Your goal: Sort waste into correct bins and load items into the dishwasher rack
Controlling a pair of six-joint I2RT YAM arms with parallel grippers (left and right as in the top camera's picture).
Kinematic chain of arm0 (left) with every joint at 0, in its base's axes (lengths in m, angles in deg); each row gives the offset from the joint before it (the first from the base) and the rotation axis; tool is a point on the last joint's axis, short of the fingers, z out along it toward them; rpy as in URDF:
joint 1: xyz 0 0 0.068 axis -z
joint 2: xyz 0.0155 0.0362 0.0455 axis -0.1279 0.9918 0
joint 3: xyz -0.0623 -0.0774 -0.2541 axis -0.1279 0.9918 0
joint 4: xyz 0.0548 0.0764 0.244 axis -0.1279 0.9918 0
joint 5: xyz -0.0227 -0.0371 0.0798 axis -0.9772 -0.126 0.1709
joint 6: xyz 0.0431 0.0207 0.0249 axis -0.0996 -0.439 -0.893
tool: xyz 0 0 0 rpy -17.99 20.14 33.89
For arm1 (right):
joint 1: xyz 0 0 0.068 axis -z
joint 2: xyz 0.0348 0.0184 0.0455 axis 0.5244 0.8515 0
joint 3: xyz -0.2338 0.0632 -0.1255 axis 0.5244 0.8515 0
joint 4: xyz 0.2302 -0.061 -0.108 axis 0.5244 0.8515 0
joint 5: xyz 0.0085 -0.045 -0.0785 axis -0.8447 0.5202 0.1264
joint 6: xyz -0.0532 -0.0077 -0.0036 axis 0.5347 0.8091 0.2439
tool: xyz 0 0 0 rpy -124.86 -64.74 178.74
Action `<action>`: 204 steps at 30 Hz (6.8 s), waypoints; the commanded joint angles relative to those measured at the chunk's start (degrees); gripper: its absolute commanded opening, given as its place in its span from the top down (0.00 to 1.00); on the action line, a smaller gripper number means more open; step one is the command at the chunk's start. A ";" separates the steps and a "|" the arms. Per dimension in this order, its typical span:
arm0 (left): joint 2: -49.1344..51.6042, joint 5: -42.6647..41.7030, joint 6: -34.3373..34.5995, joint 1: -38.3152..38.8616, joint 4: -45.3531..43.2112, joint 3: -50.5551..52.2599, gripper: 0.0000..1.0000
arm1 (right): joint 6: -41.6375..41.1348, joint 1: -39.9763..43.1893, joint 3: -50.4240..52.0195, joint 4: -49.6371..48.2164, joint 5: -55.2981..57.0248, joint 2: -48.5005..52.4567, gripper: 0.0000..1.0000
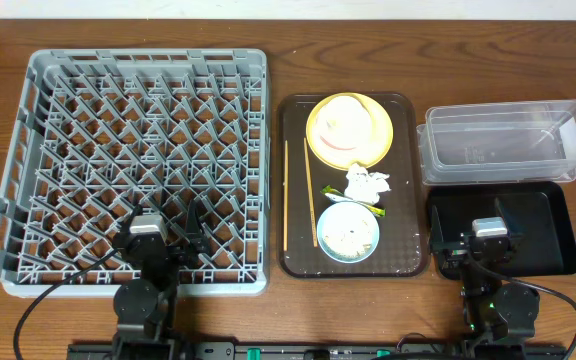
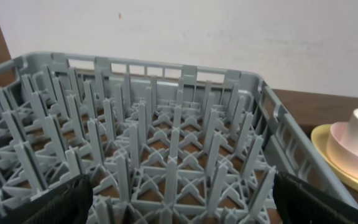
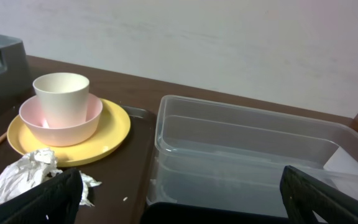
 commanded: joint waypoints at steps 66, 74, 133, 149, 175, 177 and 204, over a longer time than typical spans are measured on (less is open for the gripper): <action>102.05 -5.14 22.51 35.17 56.78 -89.33 0.63 | 0.61 0.44 0.07 0.26 -0.04 -0.31 0.01; 109.22 -5.16 22.51 35.32 55.34 -89.33 0.62 | 0.61 0.44 0.07 0.26 -0.04 -0.31 0.01; 120.50 2.71 28.06 35.19 34.60 -77.64 0.75 | 0.61 0.44 0.07 0.26 -0.04 -0.31 0.01; 111.43 5.03 25.86 33.27 35.04 -79.34 0.94 | 0.61 0.44 0.07 0.26 -0.04 -0.31 0.01; 91.52 8.35 13.20 23.19 42.25 -76.35 0.94 | 0.61 0.44 0.07 0.26 -0.04 -0.31 0.01; 92.67 8.31 13.20 22.21 42.27 -76.35 0.94 | 0.61 0.44 0.07 0.26 -0.04 -0.31 0.01; 103.60 7.87 13.46 21.38 42.07 -76.35 0.93 | 0.61 0.44 0.07 0.26 -0.04 -0.31 0.01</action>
